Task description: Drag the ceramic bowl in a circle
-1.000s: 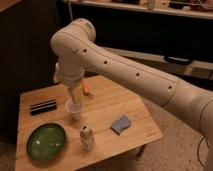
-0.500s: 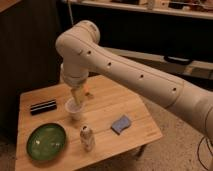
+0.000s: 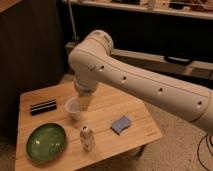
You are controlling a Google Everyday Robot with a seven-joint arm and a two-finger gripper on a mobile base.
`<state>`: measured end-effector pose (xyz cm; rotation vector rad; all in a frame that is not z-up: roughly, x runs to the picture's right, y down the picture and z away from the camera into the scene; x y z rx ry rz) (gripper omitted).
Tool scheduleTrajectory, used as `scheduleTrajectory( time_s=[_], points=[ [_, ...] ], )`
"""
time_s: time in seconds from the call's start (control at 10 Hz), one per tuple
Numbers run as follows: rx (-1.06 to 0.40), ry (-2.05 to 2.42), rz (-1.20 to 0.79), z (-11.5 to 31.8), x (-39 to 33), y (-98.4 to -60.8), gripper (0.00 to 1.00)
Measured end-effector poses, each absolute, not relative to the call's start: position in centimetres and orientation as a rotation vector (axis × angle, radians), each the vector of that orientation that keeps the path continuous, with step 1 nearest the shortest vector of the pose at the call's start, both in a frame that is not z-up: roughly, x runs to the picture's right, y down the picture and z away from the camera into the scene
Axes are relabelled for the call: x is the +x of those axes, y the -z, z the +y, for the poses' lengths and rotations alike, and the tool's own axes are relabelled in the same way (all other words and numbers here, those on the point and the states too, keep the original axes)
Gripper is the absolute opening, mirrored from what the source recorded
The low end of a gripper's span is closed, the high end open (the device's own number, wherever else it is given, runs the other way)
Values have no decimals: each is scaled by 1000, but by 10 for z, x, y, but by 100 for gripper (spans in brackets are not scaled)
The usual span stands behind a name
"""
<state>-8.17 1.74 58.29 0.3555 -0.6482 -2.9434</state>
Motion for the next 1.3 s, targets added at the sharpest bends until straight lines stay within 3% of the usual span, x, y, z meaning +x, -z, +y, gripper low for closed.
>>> scheduleTrajectory(
  time_s=[1.3],
  points=[
    [209, 2480, -718, 23, -79, -606, 73]
  ],
)
